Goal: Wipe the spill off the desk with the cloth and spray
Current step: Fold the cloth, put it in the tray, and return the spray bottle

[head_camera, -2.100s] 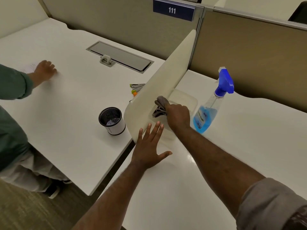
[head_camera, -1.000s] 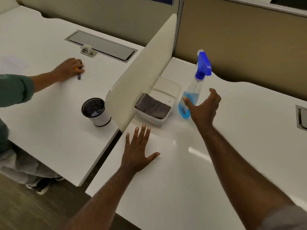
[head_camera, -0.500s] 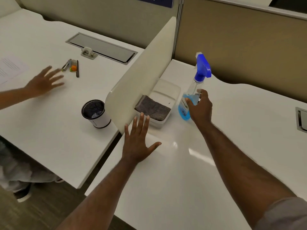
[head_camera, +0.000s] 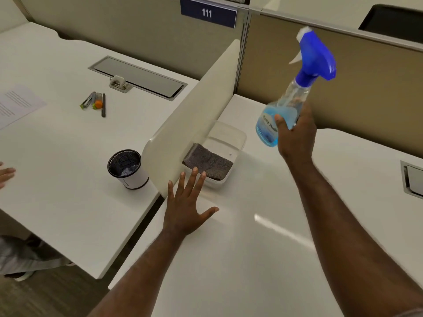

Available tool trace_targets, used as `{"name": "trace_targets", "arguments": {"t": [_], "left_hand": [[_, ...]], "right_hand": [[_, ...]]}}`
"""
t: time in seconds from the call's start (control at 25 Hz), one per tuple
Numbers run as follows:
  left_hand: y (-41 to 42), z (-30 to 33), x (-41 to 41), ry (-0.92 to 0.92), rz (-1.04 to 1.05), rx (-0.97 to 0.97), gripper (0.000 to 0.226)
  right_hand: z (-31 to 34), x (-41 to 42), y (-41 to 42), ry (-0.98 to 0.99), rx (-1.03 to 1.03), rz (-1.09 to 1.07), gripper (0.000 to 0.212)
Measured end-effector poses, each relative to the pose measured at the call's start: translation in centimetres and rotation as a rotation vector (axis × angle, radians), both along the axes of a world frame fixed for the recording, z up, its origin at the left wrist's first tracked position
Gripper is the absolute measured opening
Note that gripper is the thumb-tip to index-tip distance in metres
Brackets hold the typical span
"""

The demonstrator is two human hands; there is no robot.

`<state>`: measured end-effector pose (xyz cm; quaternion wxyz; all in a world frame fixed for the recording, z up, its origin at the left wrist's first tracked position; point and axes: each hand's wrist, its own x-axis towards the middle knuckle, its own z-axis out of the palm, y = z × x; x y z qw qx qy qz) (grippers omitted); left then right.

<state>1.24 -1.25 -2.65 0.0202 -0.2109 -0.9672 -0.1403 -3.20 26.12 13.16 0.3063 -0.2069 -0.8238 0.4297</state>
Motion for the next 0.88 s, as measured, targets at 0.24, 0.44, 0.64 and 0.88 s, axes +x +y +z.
{"name": "trace_targets", "arguments": {"t": [0.24, 0.44, 0.64, 0.88], "left_hand": [[0.1, 0.1, 0.1, -0.043, -0.002, 0.027, 0.102], [0.0, 0.2, 0.1, -0.069, -0.004, 0.042, 0.103], [0.2, 0.2, -0.1, -0.085, 0.006, 0.030, 0.103], [0.2, 0.3, -0.1, -0.091, 0.011, 0.025, 0.104]], "right_hand": [[-0.3, -3.6, -3.2, 0.024, -0.048, 0.209, 0.050], [-4.1, -5.7, -5.4, -0.115, -0.073, 0.345, 0.048], [-6.5, -7.5, -4.9, -0.254, -0.059, 0.374, 0.047], [-7.7, -7.9, -4.4, -0.326, -0.019, 0.412, 0.049]]}}
